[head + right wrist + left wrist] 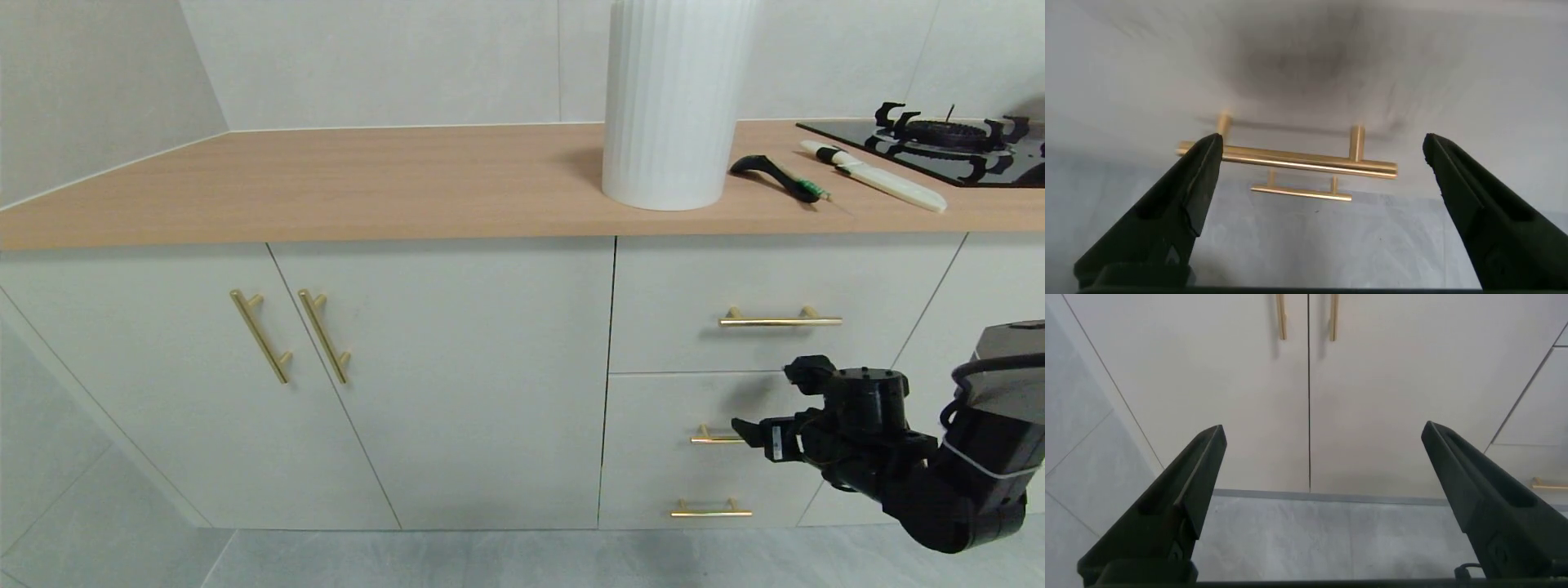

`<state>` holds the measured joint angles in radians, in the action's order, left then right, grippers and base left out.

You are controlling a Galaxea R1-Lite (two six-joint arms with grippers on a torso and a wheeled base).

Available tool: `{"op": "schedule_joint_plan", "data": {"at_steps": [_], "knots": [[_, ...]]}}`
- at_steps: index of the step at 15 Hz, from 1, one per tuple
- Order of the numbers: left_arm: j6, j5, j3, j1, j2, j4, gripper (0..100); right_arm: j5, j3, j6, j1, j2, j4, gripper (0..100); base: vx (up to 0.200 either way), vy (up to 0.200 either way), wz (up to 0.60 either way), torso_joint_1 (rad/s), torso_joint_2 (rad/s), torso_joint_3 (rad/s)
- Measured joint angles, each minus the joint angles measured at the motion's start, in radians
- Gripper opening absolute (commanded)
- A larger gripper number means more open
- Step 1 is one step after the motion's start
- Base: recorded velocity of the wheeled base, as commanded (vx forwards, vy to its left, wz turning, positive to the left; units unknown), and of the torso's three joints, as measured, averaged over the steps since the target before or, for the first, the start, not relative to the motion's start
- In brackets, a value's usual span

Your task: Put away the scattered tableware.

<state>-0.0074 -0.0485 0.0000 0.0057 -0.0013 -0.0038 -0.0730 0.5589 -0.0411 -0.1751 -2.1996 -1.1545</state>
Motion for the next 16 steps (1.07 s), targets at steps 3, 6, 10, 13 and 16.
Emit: {"op": "schedule_joint_plan", "data": {"at_steps": [3,6,10,13,16], "knots": [[0.0,0.0,0.0,0.0,0.0,0.0,100,-0.055,0.021,0.0,-0.002,-0.06,-0.005,100,0.0,0.0,0.0,0.0,0.0,0.0],[0.0,0.0,0.0,0.0,0.0,0.0,100,-0.071,0.045,-0.015,-0.005,-0.1,-0.01,100,0.0,0.0,0.0,0.0,0.0,0.0],[0.0,0.0,0.0,0.0,0.0,0.0,100,-0.127,0.084,-0.045,-0.014,-0.148,-0.084,100,0.0,0.0,0.0,0.0,0.0,0.0],[0.0,0.0,0.0,0.0,0.0,0.0,100,-0.142,0.102,-0.045,-0.017,-0.181,-0.099,100,0.0,0.0,0.0,0.0,0.0,0.0],[0.0,0.0,0.0,0.0,0.0,0.0,100,-0.142,0.101,-0.043,-0.016,-0.192,-0.101,100,0.0,0.0,0.0,0.0,0.0,0.0]]}}
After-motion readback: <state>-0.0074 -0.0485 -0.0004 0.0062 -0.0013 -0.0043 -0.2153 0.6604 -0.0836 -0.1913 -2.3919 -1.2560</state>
